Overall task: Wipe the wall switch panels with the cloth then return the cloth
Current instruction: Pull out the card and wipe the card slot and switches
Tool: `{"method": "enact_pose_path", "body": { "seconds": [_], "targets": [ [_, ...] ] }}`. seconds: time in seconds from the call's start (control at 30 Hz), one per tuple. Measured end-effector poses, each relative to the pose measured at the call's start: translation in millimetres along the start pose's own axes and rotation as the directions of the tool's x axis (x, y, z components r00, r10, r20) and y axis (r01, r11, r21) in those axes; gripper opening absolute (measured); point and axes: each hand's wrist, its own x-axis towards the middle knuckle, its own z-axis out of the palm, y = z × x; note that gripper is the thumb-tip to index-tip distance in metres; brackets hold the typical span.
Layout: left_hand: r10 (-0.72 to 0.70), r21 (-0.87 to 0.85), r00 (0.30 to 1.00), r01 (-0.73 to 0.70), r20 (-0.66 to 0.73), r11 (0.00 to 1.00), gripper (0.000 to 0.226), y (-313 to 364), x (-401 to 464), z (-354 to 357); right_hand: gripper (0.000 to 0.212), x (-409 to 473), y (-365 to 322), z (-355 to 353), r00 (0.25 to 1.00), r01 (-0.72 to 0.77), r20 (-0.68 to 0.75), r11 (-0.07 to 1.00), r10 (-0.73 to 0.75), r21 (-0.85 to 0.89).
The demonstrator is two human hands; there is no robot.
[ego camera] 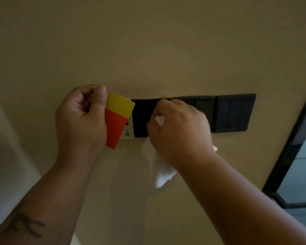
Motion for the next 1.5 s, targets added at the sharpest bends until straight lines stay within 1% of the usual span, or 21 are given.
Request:
{"method": "enact_pose_path", "body": {
  "seconds": [0.07,0.13,0.2,0.27,0.3,0.33,0.4,0.5,0.6,0.67,0.77,0.9,1.0,1.03,1.1,1.13,1.23,1.33,1.43,1.5],
  "targets": [
    [-0.006,-0.022,1.000,0.006,-0.012,1.000,0.013,1,-1,-2,0.009,4,1,-5,0.998,0.040,0.047,0.997,-0.037,-0.062],
    [-0.008,-0.045,1.000,0.008,0.003,0.999,0.012,2,-3,-4,0.009,4,2,-5,0.998,0.043,0.049,0.997,-0.039,-0.067],
    [-0.009,-0.052,1.000,0.009,0.010,0.999,0.011,1,-5,-6,0.009,2,-1,1,1.000,-0.001,0.009,1.000,0.001,0.001],
    [-0.010,-0.059,1.000,0.011,0.020,0.998,0.010,1,-6,-8,0.008,-1,-4,7,0.997,-0.074,-0.029,0.991,0.078,0.115],
    [-0.010,-0.063,0.999,0.012,0.031,0.998,0.009,1,-7,-8,0.008,-2,-4,8,0.994,-0.101,-0.032,0.981,0.108,0.163],
    [-0.009,-0.065,0.999,0.012,0.042,0.998,0.010,2,-7,-7,0.008,-2,-4,8,0.993,-0.106,-0.024,0.979,0.111,0.172],
    [-0.011,-0.068,0.998,0.015,0.057,0.998,0.011,3,-8,-5,0.009,0,0,4,0.999,-0.054,0.004,0.994,0.054,0.096],
    [-0.012,-0.079,0.998,0.016,0.061,0.997,0.005,5,-7,-4,0.011,4,2,-4,0.998,0.022,0.062,0.999,-0.020,-0.043],
    [-0.009,-0.091,0.998,0.015,0.057,0.996,0.015,6,-6,-6,0.008,6,5,-16,0.997,0.020,0.075,0.991,-0.011,-0.132],
    [-0.013,-0.116,0.998,0.020,0.055,0.993,0.023,7,-5,-7,0.008,6,15,-31,0.997,-0.043,0.065,0.996,0.048,-0.080],
    [-0.049,-0.121,0.997,0.056,0.056,0.991,0.032,9,-3,-6,0.005,-2,23,-46,0.992,-0.109,0.078,0.991,0.103,0.081],
    [-0.041,-0.122,0.994,0.054,0.104,0.991,0.040,18,-7,7,0.007,-23,24,-36,0.968,-0.194,0.188,0.970,0.165,0.146],
    [0.016,-0.102,0.991,-0.003,0.131,0.995,0.030,21,-7,15,0.007,-38,24,-26,0.933,-0.274,0.289,0.944,0.215,0.182],
    [0.031,-0.097,0.989,-0.017,0.143,0.995,0.030,23,-6,18,0.007,-43,24,-24,0.919,-0.301,0.321,0.934,0.229,0.195],
    [0.025,-0.090,0.981,-0.008,0.190,0.996,0.038,29,-4,21,0.008,-51,23,-22,0.898,-0.342,0.366,0.912,0.245,0.227],
    [0.014,-0.082,0.978,0.003,0.210,0.997,0.039,32,-3,23,0.010,-54,23,-21,0.894,-0.354,0.372,0.902,0.249,0.247],
    [0.017,-0.064,0.976,-0.003,0.219,0.998,0.029,40,-2,27,0.019,-60,24,-21,0.888,-0.406,0.368,0.844,0.274,0.351],
    [0.040,-0.050,0.971,-0.029,0.237,0.998,0.024,44,-2,31,0.038,-62,26,-25,0.858,-0.473,0.425,0.764,0.288,0.438],
    [0.089,0.052,0.959,-0.107,0.271,0.993,0.014,41,-6,31,0.058,-62,30,-31,0.811,-0.531,0.513,0.721,0.280,0.446],
    [0.120,0.119,0.949,-0.160,0.293,0.980,0.008,38,-10,30,0.060,-62,35,-33,0.794,-0.537,0.549,0.722,0.259,0.436]
  ]
}}
